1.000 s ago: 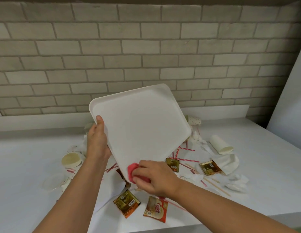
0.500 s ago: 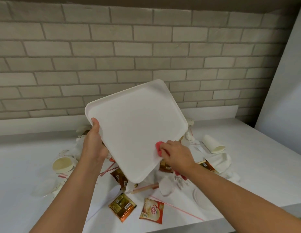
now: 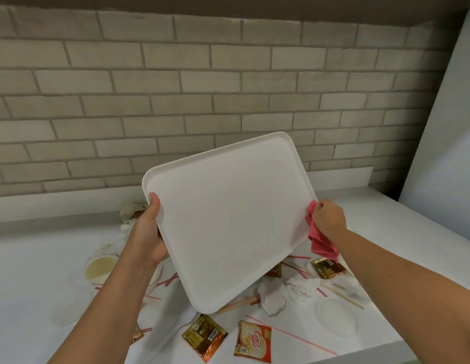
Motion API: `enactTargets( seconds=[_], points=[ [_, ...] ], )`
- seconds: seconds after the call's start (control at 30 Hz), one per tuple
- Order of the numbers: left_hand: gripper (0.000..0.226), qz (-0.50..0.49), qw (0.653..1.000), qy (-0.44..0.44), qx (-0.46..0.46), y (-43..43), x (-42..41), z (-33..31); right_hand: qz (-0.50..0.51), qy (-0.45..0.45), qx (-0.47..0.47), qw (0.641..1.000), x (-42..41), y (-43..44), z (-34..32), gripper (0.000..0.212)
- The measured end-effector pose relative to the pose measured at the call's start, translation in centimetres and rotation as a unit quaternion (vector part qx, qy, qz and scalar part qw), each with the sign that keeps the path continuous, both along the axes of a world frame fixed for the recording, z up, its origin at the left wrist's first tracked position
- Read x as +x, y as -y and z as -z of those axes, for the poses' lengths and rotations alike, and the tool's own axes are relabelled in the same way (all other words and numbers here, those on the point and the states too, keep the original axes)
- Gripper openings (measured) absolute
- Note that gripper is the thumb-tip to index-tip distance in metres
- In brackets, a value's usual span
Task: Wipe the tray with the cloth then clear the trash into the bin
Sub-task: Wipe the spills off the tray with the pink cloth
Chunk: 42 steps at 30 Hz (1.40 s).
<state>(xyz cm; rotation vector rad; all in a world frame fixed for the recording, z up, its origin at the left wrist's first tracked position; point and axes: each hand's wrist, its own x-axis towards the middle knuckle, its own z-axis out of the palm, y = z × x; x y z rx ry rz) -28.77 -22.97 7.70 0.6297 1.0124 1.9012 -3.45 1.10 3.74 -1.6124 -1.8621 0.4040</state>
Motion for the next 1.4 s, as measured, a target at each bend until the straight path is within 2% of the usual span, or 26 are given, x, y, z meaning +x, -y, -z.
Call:
enactTargets(
  seconds=[0.07, 0.2, 0.37, 0.5, 0.63, 0.7, 0.87, 0.93, 1.0, 1.1, 1.17, 1.27, 1.4],
  points=[
    [0.047, -0.005, 1.0, -0.011, -0.003, 0.2, -0.7, 0.1, 0.03, -0.048, -0.016, 0.998, -0.9, -0.2, -0.7, 0.033],
    [0.047, -0.003, 1.0, -0.023, -0.007, 0.5, -1.7, 0.0, 0.057, -0.151, 0.01, 0.987, -2.7, -0.1, -2.7, 0.033],
    [0.047, 0.007, 0.999, -0.019, -0.027, 0.7, -1.3, 0.0, 0.04, -0.199, 0.065, 0.977, -5.5, 1.3, -5.7, 0.035],
    [0.052, 0.017, 0.998, -0.031, -0.056, 0.0, -0.5, 0.3, -0.123, -0.225, 0.086, 0.963, -8.6, 4.7, -6.8, 0.025],
    [0.053, 0.0, 0.997, -0.009, -0.08, -0.7, 0.2, 0.3, -0.302, -0.132, 0.042, 0.943, -10.0, 8.8, -6.7, 0.025],
    [0.051, -0.006, 0.998, 0.001, -0.069, -1.0, 0.5, 0.3, -0.34, -0.12, -0.007, 0.933, -9.4, 9.9, -6.9, 0.026],
    [0.047, -0.03, 0.998, 0.042, -0.046, -2.4, 2.1, -0.3, -0.295, -0.251, -0.136, 0.912, -5.3, 11.0, -7.9, 0.038],
    [0.045, -0.041, 0.995, 0.078, -0.037, -3.4, 3.0, -0.5, -0.27, -0.295, -0.181, 0.899, -3.1, 11.0, -8.1, 0.036],
    [0.043, -0.049, 0.992, 0.111, -0.029, -4.4, 3.9, -0.9, -0.229, -0.307, -0.198, 0.902, -1.0, 10.7, -7.7, 0.028],
    [0.038, -0.071, 0.987, 0.146, -0.016, -6.1, 5.7, -1.2, -0.165, -0.33, -0.205, 0.906, 1.9, 9.9, -6.5, 0.035],
    [0.034, -0.072, 0.984, 0.162, -0.001, -7.2, 6.8, -1.6, -0.124, -0.391, -0.223, 0.884, 3.4, 9.2, -5.7, 0.033],
    [0.033, -0.053, 0.981, 0.186, 0.021, -9.1, 8.7, -2.3, -0.071, -0.487, -0.266, 0.829, 4.8, 8.1, -4.3, 0.025],
    [0.032, -0.047, 0.976, 0.209, 0.024, -12.5, 11.5, -2.7, -0.06, -0.528, -0.261, 0.806, 5.8, 5.7, -2.6, 0.013]
  ],
)
